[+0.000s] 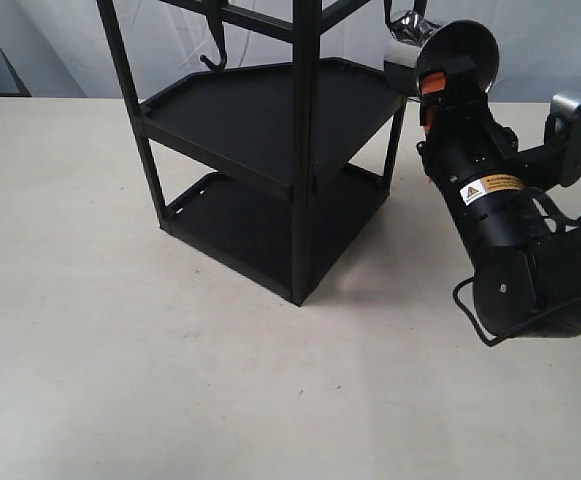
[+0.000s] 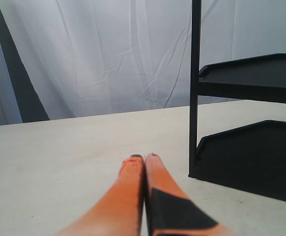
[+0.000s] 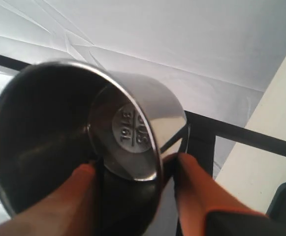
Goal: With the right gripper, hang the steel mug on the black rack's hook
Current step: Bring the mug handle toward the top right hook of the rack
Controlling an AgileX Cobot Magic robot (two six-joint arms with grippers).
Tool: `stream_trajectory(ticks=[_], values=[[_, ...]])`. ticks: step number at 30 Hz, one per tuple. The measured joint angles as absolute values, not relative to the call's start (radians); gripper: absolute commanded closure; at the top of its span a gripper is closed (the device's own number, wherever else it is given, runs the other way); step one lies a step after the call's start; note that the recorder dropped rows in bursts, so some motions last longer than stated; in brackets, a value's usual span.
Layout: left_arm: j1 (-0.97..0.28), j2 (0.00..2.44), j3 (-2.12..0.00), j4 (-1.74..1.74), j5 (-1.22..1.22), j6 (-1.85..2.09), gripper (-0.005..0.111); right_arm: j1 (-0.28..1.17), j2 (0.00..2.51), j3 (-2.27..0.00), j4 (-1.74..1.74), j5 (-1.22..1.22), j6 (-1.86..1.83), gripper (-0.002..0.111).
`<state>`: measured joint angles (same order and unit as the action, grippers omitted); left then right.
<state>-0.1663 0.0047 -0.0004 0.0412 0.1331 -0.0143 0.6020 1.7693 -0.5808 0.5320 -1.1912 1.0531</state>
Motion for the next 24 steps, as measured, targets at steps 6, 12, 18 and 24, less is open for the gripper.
stream_trajectory(ticks=[6, 12, 18, 24], values=[[-0.166, 0.005, 0.000, 0.041, 0.133, -0.014, 0.105, 0.602, 1.769, -0.581, 0.528, -1.191, 1.053, 0.062], [-0.166, 0.005, 0.000, 0.041, 0.133, -0.014, 0.105, 0.602, 1.769, -0.581, 0.504, -1.189, 1.053, 0.062], [-0.166, 0.005, 0.000, 0.041, 0.133, -0.014, 0.105, 0.615, 1.769, -0.565, 0.485, -1.187, 1.053, 0.062], [-0.166, 0.005, 0.000, 0.041, 0.133, -0.014, 0.105, 0.629, 1.769, -0.544, 0.476, -1.187, 1.051, 0.062]])
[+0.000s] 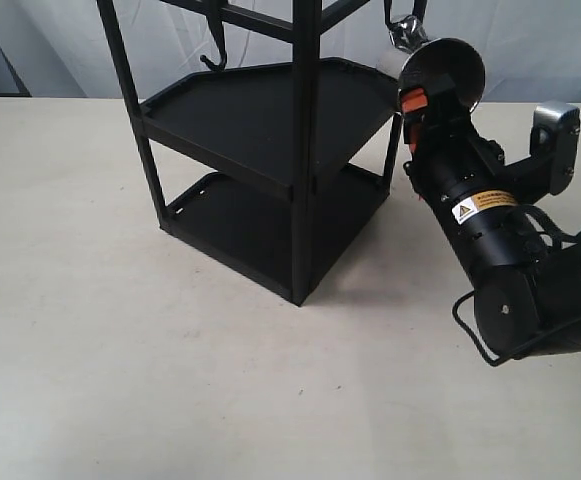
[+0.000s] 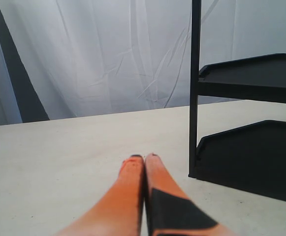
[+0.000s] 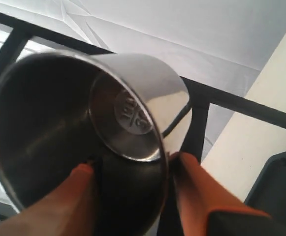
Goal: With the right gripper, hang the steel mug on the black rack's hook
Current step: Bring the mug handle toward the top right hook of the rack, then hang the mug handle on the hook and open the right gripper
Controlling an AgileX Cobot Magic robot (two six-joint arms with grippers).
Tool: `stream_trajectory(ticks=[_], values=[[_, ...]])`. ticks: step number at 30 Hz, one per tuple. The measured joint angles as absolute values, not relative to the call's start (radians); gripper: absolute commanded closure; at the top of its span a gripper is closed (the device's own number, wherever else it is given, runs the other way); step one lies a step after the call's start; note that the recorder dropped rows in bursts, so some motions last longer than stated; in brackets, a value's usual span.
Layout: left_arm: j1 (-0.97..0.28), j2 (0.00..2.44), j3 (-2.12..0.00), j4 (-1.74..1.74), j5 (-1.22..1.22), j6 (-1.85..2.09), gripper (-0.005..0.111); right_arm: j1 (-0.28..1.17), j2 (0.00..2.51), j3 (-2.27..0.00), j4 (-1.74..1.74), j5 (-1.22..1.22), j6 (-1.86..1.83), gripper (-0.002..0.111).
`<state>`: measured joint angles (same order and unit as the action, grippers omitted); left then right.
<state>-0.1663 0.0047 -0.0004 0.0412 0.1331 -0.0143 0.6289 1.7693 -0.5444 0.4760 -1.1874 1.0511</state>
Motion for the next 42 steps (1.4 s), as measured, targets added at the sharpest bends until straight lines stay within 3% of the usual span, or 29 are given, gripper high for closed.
stream_trajectory(ticks=[42], values=[[-0.166, 0.005, 0.000, 0.041, 0.133, -0.014, 0.105, 0.696, 1.650, -0.373, 0.427, -1.166, 1.051, 0.062]])
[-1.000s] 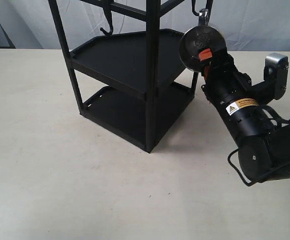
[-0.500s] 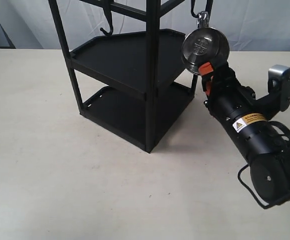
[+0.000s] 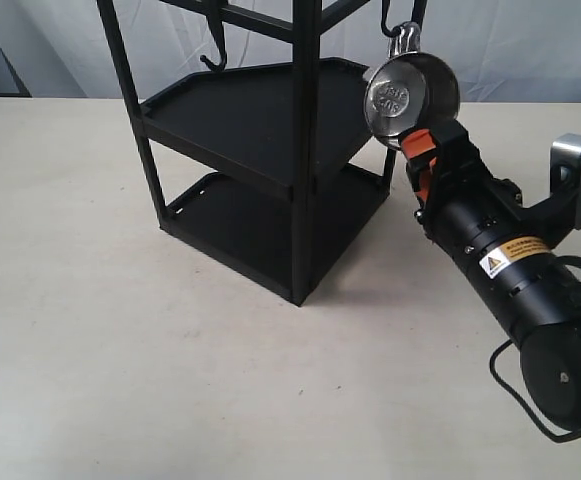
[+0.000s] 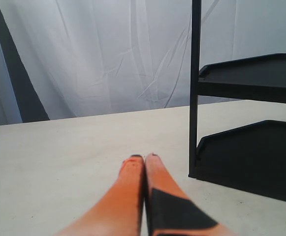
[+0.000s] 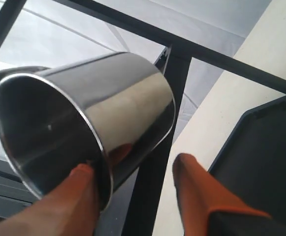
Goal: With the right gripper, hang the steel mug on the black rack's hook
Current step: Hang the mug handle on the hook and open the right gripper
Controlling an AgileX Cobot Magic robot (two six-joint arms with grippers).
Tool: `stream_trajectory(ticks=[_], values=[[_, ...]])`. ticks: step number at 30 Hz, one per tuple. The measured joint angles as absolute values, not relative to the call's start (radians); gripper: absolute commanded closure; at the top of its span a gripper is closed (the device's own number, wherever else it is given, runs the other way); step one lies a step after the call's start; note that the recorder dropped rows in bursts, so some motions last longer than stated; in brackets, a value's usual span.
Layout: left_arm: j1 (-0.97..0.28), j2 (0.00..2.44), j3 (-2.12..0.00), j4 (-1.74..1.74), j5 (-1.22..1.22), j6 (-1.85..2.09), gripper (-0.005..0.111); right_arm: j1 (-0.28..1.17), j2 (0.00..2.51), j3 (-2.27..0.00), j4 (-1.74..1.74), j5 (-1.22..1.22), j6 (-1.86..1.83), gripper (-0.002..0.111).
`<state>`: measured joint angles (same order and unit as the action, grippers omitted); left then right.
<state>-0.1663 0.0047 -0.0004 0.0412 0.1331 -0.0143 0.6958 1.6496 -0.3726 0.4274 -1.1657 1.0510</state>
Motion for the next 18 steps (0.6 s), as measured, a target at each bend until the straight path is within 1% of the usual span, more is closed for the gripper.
stream_trajectory(ticks=[18], values=[[-0.166, 0.005, 0.000, 0.041, 0.133, -0.014, 0.105, 0.696, 1.634, -0.368, 0.419, -1.191, 1.049, 0.062]])
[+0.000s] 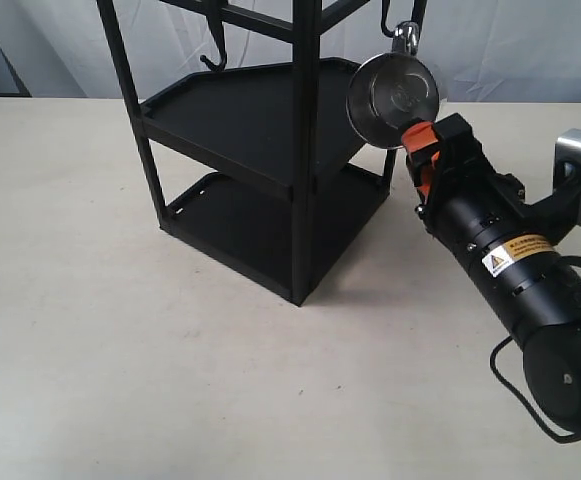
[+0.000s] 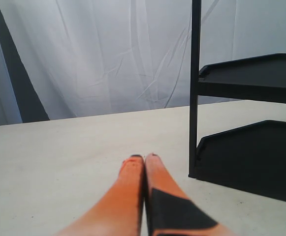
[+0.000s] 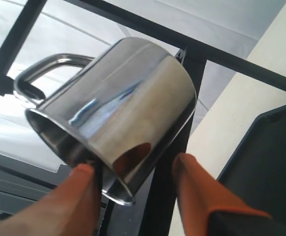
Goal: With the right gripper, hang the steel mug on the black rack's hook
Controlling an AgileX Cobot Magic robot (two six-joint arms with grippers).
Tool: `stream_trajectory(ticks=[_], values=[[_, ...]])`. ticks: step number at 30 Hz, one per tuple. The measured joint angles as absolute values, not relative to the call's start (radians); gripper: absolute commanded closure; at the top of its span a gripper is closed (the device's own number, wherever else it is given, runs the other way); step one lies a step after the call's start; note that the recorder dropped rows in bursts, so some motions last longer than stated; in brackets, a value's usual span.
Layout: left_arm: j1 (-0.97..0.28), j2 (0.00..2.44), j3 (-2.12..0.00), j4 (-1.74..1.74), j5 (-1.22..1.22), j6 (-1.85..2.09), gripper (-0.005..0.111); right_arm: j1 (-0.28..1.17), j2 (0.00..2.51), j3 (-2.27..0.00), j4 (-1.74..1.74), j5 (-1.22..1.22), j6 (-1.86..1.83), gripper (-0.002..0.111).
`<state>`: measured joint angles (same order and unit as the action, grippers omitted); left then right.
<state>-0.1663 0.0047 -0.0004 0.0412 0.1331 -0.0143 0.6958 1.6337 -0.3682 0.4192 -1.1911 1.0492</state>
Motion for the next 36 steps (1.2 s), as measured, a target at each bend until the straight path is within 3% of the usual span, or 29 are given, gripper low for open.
stream_trajectory(ticks=[28, 31, 36], values=[[-0.166, 0.005, 0.000, 0.041, 0.133, -0.014, 0.105, 0.699, 1.603, -0.243, 0.310, -1.191, 1.097, 0.062], [-0.166, 0.005, 0.000, 0.041, 0.133, -0.014, 0.105, 0.699, 1.597, -0.218, 0.274, -1.191, 1.124, 0.070], [-0.166, 0.005, 0.000, 0.041, 0.133, -0.014, 0.105, 0.699, 1.564, -0.203, 0.106, -1.200, 1.143, 0.098]])
